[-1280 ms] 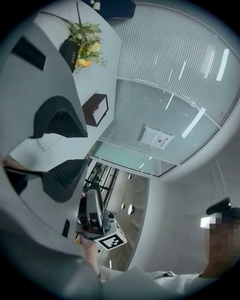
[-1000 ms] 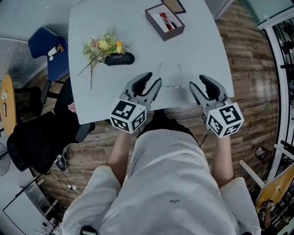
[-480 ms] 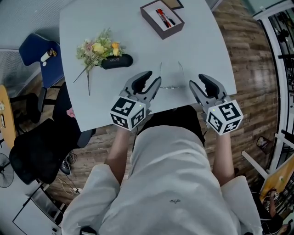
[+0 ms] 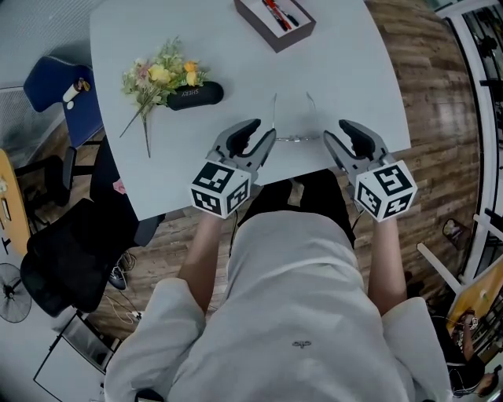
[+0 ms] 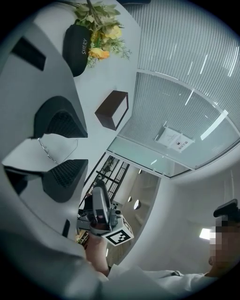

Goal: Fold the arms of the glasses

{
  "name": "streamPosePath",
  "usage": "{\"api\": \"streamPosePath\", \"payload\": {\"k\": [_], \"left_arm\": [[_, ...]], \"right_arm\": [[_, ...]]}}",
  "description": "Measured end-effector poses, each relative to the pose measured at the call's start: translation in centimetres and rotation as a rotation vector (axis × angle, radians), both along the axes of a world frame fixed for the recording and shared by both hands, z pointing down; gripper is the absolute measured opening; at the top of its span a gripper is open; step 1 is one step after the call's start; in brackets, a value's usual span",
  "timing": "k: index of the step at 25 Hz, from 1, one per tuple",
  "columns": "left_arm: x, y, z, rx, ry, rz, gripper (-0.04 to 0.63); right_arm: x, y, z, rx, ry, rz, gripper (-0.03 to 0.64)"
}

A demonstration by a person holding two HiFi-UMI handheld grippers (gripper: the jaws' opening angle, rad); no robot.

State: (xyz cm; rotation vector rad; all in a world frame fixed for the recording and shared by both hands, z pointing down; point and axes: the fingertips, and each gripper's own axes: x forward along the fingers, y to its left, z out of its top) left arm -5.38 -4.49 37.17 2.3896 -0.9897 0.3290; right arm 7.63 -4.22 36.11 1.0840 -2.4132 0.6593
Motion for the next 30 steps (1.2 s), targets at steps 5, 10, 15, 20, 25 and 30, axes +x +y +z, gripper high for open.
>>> {"api": "streamPosePath", "payload": {"k": [5, 10, 15, 20, 25, 30], "left_arm": [[0.2, 0.5, 1.8, -0.035, -0.008, 0.004, 0.137], [0.2, 1.0, 4.0, -0.075, -0.023, 0.008, 0.137], [0.3, 1.9, 6.1, -0.109, -0.051, 0.022, 0.137], [0.3, 2.5, 7.8, -0.136, -0.074, 0.025, 0.137], [0.4, 3.2, 9.6, -0.159, -0.103, 0.029, 0.137], [0.6, 3.6, 11.5, -0.166, -0.154, 0.051, 0.137]], "right_arm": [[0.0, 0.3, 1.6, -0.035, 0.013, -0.007, 0.17], [0.0, 0.4, 3.4, -0.07, 0.017, -0.003, 0.164], [0.1, 0.3, 5.4, -0.108, 0.024, -0.003, 0.161], [0.5, 0.1, 7.0, -0.141, 0.028, -0.001, 0.155], [0.9, 0.1, 8.4, -0.167, 0.04, 0.002, 0.149], [1.4, -0.1, 9.7, -0.191, 0.045, 0.007, 0.144]]}}
